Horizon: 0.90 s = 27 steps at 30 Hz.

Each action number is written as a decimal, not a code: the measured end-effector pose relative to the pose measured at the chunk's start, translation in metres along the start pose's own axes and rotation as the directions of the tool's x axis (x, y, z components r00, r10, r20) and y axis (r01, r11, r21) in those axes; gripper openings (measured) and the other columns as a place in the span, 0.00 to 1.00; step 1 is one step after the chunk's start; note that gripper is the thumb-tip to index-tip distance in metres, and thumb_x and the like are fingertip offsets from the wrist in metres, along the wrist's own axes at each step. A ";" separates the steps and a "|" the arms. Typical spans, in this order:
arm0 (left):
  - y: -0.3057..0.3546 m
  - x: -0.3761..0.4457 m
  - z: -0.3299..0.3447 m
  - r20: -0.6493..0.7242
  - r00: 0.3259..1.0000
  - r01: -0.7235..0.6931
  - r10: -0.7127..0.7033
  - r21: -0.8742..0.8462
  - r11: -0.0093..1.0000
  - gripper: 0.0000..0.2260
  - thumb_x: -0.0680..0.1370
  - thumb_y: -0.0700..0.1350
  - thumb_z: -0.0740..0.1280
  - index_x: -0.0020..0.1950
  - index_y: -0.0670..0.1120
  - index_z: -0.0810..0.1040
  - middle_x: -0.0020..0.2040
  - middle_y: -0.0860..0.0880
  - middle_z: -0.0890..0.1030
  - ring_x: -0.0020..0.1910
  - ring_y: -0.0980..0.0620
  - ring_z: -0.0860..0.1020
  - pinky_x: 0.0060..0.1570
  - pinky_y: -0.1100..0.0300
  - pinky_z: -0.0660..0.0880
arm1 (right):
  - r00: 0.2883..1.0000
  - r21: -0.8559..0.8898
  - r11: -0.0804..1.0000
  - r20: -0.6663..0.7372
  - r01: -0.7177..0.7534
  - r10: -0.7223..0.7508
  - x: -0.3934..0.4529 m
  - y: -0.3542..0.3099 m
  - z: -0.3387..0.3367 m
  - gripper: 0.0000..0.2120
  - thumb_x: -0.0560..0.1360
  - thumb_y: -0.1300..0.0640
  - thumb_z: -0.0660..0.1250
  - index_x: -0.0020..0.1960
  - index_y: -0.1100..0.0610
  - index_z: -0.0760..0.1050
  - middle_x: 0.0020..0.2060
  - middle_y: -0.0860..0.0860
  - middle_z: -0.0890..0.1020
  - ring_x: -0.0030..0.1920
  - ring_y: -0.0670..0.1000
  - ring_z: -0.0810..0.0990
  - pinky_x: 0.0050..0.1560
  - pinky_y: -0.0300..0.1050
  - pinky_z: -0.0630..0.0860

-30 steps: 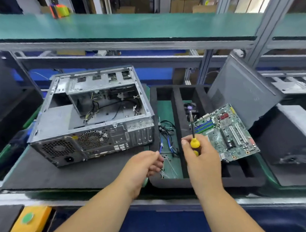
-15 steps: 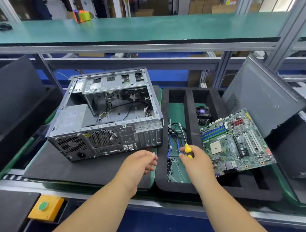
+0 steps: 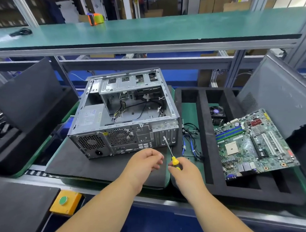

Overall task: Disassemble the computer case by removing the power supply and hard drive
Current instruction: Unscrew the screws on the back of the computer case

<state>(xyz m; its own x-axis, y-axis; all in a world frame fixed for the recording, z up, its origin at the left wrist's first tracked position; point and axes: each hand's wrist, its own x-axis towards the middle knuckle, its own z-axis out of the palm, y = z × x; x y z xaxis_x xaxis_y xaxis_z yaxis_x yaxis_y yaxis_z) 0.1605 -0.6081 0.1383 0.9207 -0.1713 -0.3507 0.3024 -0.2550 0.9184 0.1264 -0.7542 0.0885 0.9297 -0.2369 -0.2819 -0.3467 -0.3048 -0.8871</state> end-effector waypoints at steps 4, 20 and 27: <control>0.016 0.005 -0.032 -0.060 0.947 -0.290 0.314 0.253 0.923 0.06 0.77 0.42 0.69 0.42 0.51 0.81 0.38 0.55 0.80 0.37 0.59 0.75 0.40 0.69 0.72 | 0.998 -0.027 0.999 0.036 -0.045 0.046 -0.006 -0.006 0.018 0.03 0.75 0.56 0.66 0.44 0.51 0.72 0.34 0.48 0.76 0.32 0.49 0.73 0.32 0.42 0.68; 0.050 0.107 -0.167 0.313 0.905 -0.388 0.289 0.885 0.256 0.31 0.72 0.75 0.55 0.69 0.62 0.71 0.61 0.54 0.81 0.60 0.49 0.77 0.55 0.57 0.72 | 0.967 0.004 0.967 -0.041 -0.253 0.253 -0.031 -0.060 0.083 0.05 0.79 0.57 0.59 0.48 0.53 0.74 0.35 0.47 0.81 0.26 0.46 0.74 0.35 0.40 0.73; 0.044 0.116 -0.170 0.369 0.880 -0.450 0.298 0.848 0.280 0.30 0.73 0.74 0.57 0.68 0.60 0.75 0.64 0.56 0.79 0.62 0.49 0.75 0.59 0.56 0.71 | 0.944 0.072 0.949 -0.103 -0.308 0.314 -0.025 -0.067 0.103 0.06 0.79 0.57 0.59 0.49 0.55 0.75 0.33 0.48 0.81 0.26 0.46 0.72 0.33 0.39 0.72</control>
<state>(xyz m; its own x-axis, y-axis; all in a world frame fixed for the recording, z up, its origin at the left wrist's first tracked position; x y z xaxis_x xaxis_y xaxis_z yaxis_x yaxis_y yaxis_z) 0.3226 -0.4773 0.1697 0.8096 -0.5779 -0.1028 -0.5390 -0.8013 0.2595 0.1390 -0.6329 0.1179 0.7556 -0.4141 -0.5075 -0.6064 -0.1492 -0.7810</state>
